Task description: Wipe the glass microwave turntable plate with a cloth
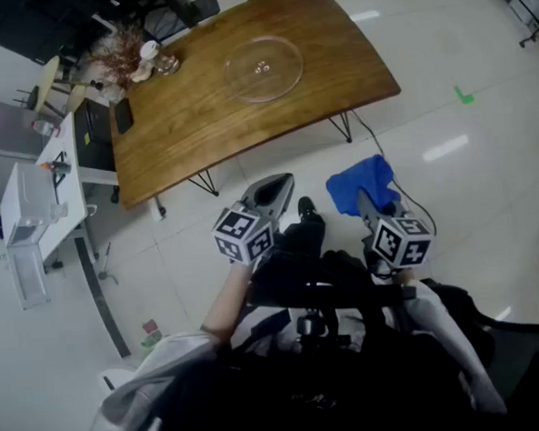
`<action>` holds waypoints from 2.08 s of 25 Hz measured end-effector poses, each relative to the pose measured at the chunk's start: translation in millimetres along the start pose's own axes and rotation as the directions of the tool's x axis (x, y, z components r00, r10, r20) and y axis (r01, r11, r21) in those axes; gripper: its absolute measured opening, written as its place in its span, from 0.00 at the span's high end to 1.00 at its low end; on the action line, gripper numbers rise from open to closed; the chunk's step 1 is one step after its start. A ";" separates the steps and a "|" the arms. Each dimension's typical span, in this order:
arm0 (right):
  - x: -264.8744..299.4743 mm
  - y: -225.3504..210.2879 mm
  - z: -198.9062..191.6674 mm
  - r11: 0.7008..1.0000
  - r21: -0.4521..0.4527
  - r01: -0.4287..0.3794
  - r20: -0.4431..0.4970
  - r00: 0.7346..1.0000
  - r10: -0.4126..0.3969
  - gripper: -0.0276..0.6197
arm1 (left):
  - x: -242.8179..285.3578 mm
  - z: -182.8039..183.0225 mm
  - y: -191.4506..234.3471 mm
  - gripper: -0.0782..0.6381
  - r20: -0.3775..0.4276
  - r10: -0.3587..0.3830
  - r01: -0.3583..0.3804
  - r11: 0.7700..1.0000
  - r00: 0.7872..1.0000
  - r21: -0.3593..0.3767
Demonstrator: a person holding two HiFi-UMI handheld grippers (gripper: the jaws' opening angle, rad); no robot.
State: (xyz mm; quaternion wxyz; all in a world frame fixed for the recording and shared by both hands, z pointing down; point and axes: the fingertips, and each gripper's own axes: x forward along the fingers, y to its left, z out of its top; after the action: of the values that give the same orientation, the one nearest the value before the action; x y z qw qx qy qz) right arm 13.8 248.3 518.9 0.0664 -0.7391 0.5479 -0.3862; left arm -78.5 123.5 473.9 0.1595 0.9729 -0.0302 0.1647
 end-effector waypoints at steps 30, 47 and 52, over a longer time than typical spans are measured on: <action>243.2 8.6 210.1 0.964 -0.201 -0.173 -0.204 0.970 0.131 0.83 | 109.8 22.1 271.1 0.90 -0.209 0.333 -0.393 0.793 0.919 -0.466; 377.5 109.4 208.6 0.649 -0.415 -0.638 -0.569 0.738 0.362 0.83 | 134.4 7.8 294.3 0.90 -0.274 0.568 -0.616 0.591 0.776 -0.521; 431.4 141.2 213.0 0.661 -0.441 -0.607 -0.515 0.775 0.368 0.83 | 135.9 2.2 292.2 0.90 -0.294 0.571 -0.634 0.599 0.767 -0.489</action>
State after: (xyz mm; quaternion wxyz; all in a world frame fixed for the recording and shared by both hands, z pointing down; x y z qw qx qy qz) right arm 87.5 -247.7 512.5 -0.1689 -0.4534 0.8218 -0.3010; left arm 18.0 -154.9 604.7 0.3745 0.8025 -0.3951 0.2441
